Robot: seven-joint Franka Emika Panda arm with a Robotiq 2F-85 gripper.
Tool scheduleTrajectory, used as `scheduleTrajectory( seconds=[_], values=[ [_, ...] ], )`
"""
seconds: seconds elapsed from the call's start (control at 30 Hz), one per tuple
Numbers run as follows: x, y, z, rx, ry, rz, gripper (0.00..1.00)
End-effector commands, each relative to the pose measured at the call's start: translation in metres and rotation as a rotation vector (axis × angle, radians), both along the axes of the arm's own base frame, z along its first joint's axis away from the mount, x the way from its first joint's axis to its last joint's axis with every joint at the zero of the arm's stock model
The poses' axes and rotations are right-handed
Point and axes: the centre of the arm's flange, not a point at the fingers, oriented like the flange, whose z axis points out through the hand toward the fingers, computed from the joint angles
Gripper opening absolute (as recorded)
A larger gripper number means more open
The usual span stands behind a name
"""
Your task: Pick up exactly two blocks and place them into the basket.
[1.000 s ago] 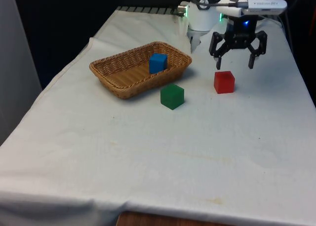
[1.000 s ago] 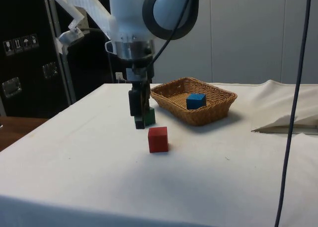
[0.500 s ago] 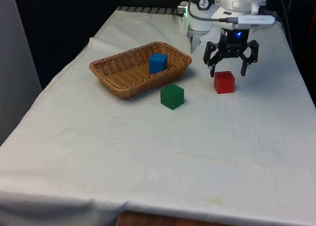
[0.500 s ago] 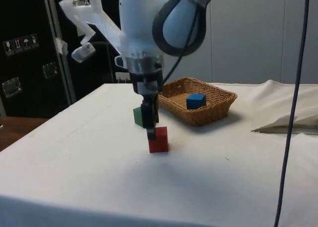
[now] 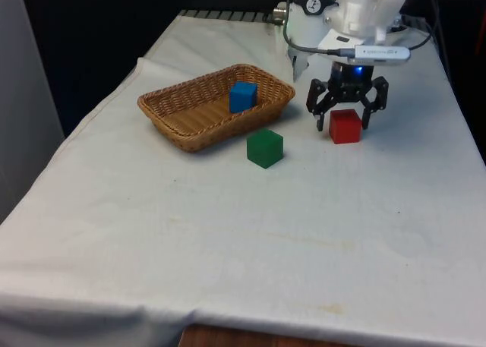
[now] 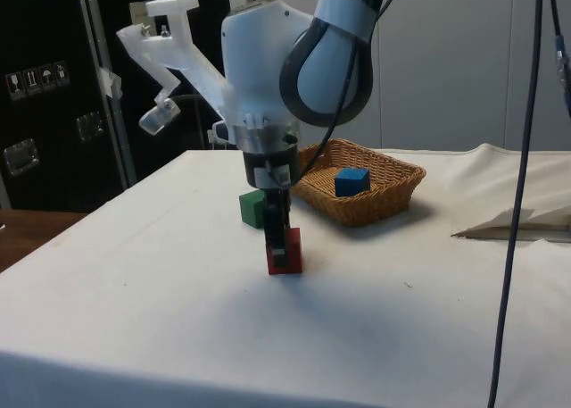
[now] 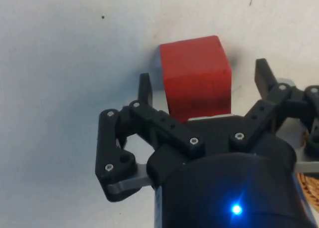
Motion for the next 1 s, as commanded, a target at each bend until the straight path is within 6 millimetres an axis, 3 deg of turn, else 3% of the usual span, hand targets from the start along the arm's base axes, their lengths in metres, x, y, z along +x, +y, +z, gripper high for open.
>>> scheduleTrajectory(
  seconds=[0.0,0.07,0.1,0.17,0.3,0.67,0.97],
  values=[
    [0.000,-0.001,0.000,0.007,-0.005,0.003,0.98],
    [0.000,-0.002,0.000,-0.001,0.000,0.001,0.80],
    [0.000,-0.002,-0.001,0.006,-0.004,0.003,0.80],
    [0.000,-0.002,-0.001,0.006,-0.005,0.004,0.40],
    [0.000,-0.003,-0.001,0.006,-0.005,0.004,0.00],
    [0.001,-0.003,0.002,-0.001,-0.004,0.002,0.01],
    [0.003,-0.007,0.045,0.013,-0.021,0.004,0.01]
  ],
)
